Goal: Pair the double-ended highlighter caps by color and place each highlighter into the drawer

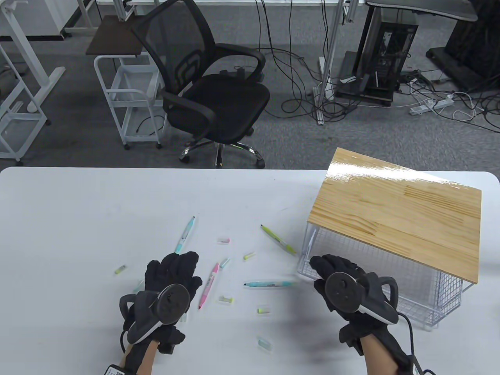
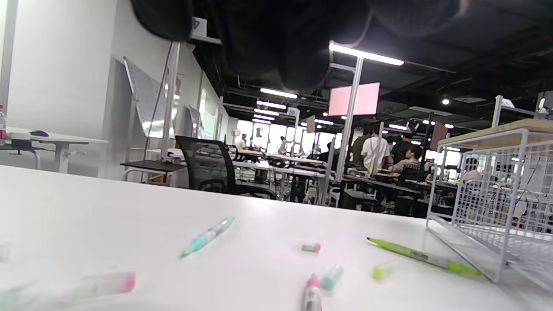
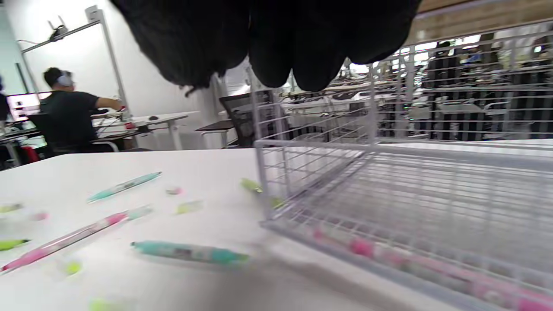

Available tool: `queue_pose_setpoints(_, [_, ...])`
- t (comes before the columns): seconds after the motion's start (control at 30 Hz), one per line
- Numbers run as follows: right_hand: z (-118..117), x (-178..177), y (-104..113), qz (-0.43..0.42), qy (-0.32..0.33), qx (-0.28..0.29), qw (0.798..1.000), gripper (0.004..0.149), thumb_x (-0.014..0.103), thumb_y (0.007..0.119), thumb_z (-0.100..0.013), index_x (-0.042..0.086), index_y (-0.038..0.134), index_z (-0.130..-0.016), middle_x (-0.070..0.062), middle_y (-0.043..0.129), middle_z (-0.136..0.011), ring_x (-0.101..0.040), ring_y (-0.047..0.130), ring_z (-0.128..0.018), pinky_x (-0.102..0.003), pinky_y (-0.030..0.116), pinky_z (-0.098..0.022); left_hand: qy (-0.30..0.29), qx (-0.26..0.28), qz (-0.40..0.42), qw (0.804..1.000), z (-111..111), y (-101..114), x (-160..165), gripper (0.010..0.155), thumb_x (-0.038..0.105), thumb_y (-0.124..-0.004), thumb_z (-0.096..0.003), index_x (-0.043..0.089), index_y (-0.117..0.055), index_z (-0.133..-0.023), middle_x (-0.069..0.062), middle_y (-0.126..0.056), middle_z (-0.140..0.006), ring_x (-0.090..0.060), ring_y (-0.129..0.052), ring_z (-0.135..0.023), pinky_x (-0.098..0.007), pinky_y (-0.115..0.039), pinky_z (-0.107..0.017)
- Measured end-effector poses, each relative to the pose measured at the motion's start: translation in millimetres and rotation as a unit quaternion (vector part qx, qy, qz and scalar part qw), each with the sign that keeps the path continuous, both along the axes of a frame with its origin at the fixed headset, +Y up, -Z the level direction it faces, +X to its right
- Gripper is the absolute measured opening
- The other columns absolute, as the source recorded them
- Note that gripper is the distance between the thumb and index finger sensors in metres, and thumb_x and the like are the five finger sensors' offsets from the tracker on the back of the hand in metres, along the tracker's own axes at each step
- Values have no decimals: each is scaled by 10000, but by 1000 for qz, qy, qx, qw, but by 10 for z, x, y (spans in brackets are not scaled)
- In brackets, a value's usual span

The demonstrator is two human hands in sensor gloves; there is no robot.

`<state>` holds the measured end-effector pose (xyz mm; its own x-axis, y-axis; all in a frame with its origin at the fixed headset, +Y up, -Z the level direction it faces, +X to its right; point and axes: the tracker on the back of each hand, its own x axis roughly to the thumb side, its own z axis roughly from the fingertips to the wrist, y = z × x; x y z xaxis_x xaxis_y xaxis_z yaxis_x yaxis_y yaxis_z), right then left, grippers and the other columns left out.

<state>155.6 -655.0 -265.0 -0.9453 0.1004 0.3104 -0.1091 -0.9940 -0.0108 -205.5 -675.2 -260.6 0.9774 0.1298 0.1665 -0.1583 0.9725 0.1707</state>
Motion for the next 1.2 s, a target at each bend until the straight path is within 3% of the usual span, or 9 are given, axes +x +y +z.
queue_pose_setpoints(0.2, [-52, -429, -210, 33, 58, -33, 997, 615, 388, 777, -556, 265, 557, -1117, -106, 654, -1150, -373, 741, -1028, -516, 668, -756, -1, -4, -4, 1000, -3, -6, 3, 617, 497, -569, -570, 346, -391, -1141, 49, -632, -1203, -265, -581, -1170, -642, -449, -861])
queue_pose_setpoints(0.23, [-79, -495, -262, 38, 63, -42, 996, 624, 387, 780, -555, 264, 547, -1121, -109, 648, -1153, -379, 737, -1028, -603, 694, -700, -2, -5, -4, 1000, -4, -8, 4, 616, 498, -568, -569, 348, -393, -1141, 49, -631, -1204, -264, -580, -1170, -641, -450, -861])
queue_pose_setpoints(0.3, [-151, -626, -375, 51, 70, -61, 994, 648, 389, 786, -550, 252, 531, -1130, -122, 640, -1158, -399, 732, -1026, -596, 685, -705, -1, -7, -6, 1000, -7, -15, 6, 617, 498, -569, -570, 347, -392, -1142, 46, -628, -1206, -268, -578, -1171, -645, -449, -859])
queue_pose_setpoints(0.43, [-334, -871, -598, 74, 68, -97, 990, 682, 383, 795, -547, 233, 496, -1142, -134, 612, -1169, -416, 721, -1027, -535, 645, -749, 2, -13, -13, 1000, -14, -29, 8, 618, 499, -569, -570, 348, -391, -1142, 47, -625, -1208, -269, -576, -1172, -645, -450, -860])
queue_pose_setpoints(0.57, [-529, -1057, -785, 112, 57, -123, 984, 698, 371, 804, -541, 229, 478, -1142, -131, 606, -1168, -405, 715, -1034, -598, 680, -689, 7, -16, -9, 1000, -18, -24, -12, 620, 501, -569, -569, 347, -391, -1143, 44, -624, -1210, -268, -573, -1173, -645, -452, -860])
queue_pose_setpoints(0.7, [-698, -1177, -941, 163, 34, -152, 974, 709, 360, 827, -529, 228, 484, -1137, -116, 632, -1153, -393, 736, -1021, -541, 675, -717, 14, -20, -5, 1000, -28, -27, -48, 620, 503, -568, -569, 350, -390, -1143, 45, -621, -1211, -271, -569, -1175, -644, -452, -861])
queue_pose_setpoints(0.87, [-816, -1262, -1072, 220, 33, -167, 961, 719, 356, 866, -503, 252, 511, -1120, -70, 692, -1112, -345, 791, -982, -510, 690, -720, 21, -25, -4, 999, -53, -40, -87, 622, 507, -568, -569, 350, -390, -1144, 45, -622, -1212, -273, -569, -1175, -644, -456, -860])
queue_pose_setpoints(1.2, [-899, -1348, -1121, 274, 46, -121, 953, 685, 344, 910, -447, 297, 605, -1059, -2, 822, -975, -265, 923, -844, -497, 779, -663, 25, -34, -11, 999, -56, -47, -90, 631, 518, -570, -566, 351, -388, -1146, 43, -623, -1213, -274, -571, -1175, -643, -463, -858])
